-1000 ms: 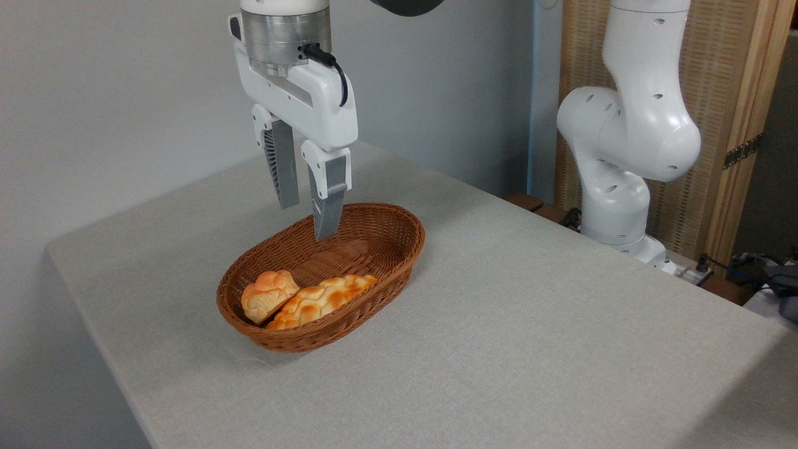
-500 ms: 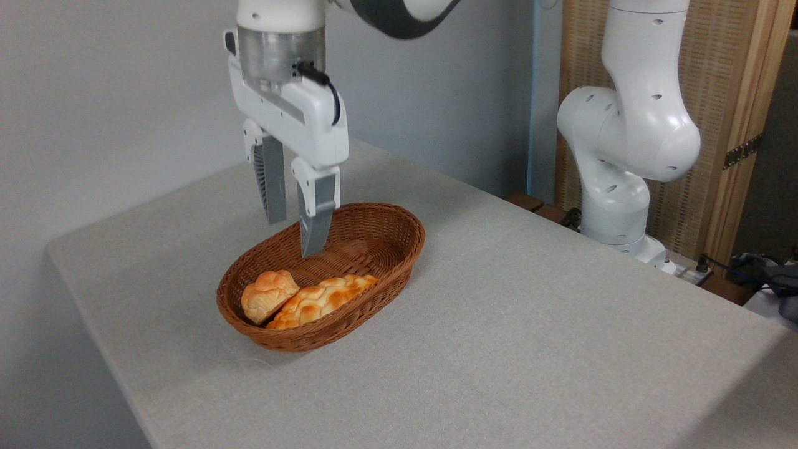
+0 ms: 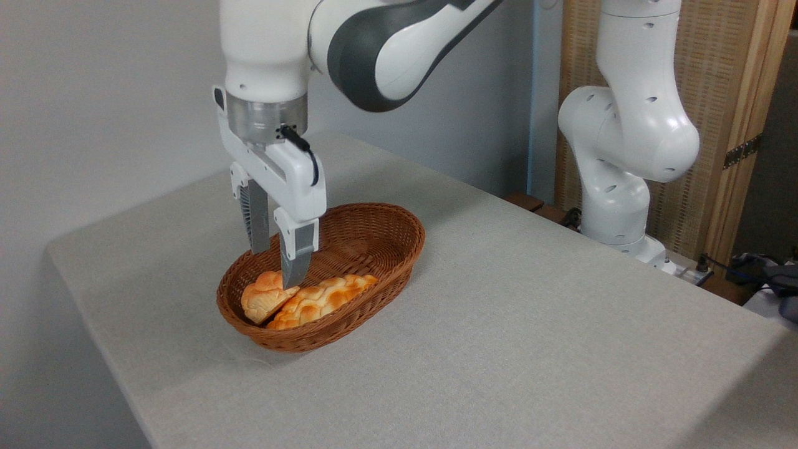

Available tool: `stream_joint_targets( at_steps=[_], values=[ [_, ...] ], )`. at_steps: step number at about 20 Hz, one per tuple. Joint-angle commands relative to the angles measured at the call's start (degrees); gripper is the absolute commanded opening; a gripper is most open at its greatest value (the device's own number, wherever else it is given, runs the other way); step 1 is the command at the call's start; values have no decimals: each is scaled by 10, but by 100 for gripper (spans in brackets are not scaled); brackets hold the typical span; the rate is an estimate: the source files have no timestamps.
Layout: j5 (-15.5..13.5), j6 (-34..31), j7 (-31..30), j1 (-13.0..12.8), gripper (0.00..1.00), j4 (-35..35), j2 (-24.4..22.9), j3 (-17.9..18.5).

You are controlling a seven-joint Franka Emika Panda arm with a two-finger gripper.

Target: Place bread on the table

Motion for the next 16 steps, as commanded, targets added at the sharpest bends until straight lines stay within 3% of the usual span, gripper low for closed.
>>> stream_joint_targets(
  at_steps=[1,13,14,16],
  values=[
    [-11,20,6,-18,100,-4,19,2],
    [-11,33,6,-27,99,-3,61,2],
    [-11,38,6,-27,90,-3,61,2],
    [-12,47,6,-27,54,-2,60,1]
  ],
)
